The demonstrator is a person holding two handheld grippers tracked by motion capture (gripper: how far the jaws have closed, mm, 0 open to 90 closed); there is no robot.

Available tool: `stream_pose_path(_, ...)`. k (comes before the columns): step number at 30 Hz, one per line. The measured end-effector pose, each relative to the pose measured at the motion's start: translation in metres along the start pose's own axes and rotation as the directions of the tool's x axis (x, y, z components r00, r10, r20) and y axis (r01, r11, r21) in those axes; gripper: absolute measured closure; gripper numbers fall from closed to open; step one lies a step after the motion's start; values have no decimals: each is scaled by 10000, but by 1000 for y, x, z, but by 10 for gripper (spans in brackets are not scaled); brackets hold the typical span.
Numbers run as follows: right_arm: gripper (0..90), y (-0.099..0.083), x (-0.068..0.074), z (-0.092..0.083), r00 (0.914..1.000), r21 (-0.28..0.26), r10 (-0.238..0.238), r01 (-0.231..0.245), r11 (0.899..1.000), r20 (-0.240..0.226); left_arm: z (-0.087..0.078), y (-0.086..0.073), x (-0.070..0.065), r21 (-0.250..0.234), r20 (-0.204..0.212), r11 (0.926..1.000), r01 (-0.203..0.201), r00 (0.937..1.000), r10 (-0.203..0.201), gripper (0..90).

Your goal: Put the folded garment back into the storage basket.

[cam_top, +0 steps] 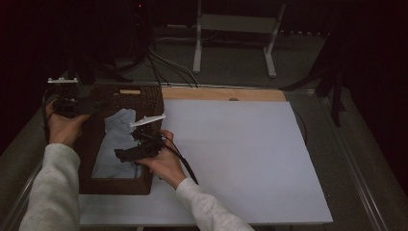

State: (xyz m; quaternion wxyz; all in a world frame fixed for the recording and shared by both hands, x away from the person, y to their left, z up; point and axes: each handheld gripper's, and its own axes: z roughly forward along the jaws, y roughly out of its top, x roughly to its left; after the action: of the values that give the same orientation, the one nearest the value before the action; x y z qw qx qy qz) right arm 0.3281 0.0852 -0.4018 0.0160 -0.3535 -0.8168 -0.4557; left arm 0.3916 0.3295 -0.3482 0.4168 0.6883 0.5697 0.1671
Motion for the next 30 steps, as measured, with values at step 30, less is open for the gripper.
stream_pose_path(30, 21, -10, -51, -47, 9930, -784, -444, 531, 9955, 1090, -2, -10, -45, -845, 228, 9847, -1525, 9877, 1549, 3)
